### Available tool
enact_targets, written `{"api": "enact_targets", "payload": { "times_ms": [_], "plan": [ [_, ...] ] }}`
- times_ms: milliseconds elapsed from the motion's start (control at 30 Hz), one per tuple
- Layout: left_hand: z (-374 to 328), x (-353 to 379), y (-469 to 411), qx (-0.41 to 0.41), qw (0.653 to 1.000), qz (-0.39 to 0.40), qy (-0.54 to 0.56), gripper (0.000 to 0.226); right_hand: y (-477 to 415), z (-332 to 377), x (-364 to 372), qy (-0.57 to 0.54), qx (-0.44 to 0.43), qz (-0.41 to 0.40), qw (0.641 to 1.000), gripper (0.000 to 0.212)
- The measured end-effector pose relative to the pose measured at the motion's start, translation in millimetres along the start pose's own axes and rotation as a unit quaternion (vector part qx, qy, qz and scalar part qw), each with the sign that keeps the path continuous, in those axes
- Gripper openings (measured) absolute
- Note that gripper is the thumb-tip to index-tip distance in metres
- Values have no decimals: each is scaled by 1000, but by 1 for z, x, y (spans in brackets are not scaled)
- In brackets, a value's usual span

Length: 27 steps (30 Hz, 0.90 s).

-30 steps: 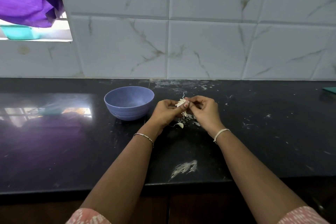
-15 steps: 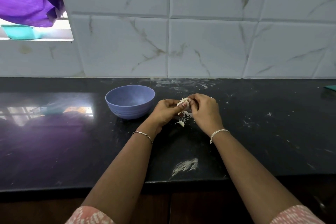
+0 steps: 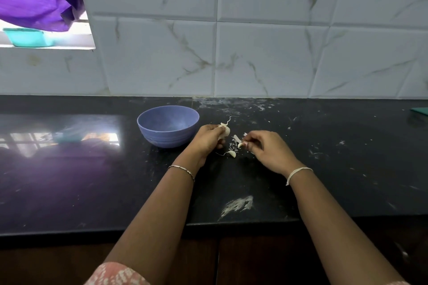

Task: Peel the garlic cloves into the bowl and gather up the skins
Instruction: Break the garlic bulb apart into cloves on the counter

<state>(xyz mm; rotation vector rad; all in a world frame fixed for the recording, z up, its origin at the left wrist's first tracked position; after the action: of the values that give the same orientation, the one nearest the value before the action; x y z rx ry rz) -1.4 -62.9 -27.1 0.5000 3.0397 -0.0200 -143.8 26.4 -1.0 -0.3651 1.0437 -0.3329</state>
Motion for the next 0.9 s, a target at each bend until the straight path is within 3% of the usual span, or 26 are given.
{"api": "enact_targets", "payload": {
  "times_ms": [233, 367, 533, 667, 767, 900],
  "plan": [
    [-4, -1, 5, 9, 1000, 4, 22, 17, 1, 4, 10, 2, -21, 27, 999, 6],
    [-3, -1, 6, 11, 1000, 3, 20, 16, -6, 4, 4, -3, -36, -15, 999, 17],
    [-8, 0, 7, 33, 999, -12, 26, 21, -18, 12, 15, 99, -82, 59, 990, 34],
    [-11, -2, 7, 45, 998, -28, 32, 21, -21, 13, 30, 88, -68, 107, 988, 25],
    [-7, -3, 2, 41, 998, -43, 33, 19, -20, 6, 25, 31, -33, 81, 996, 18],
    [-3, -6, -3, 37, 997, -66, 27, 29, -17, -14, 12, 38, 19, 39, 998, 7]
  ]
}}
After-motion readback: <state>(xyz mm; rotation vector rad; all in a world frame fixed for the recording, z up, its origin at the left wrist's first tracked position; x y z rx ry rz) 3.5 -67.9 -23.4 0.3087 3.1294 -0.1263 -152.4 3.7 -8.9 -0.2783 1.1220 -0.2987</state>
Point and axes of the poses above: each hand's wrist, its own y-axis away from the middle knuckle, its own x-axis out of the palm, z = x × y, the point moved 6 cm from there along -y, towards the middle knuckle, and after that the axes turned 4 degrees about -z, right-handed, at the moved point
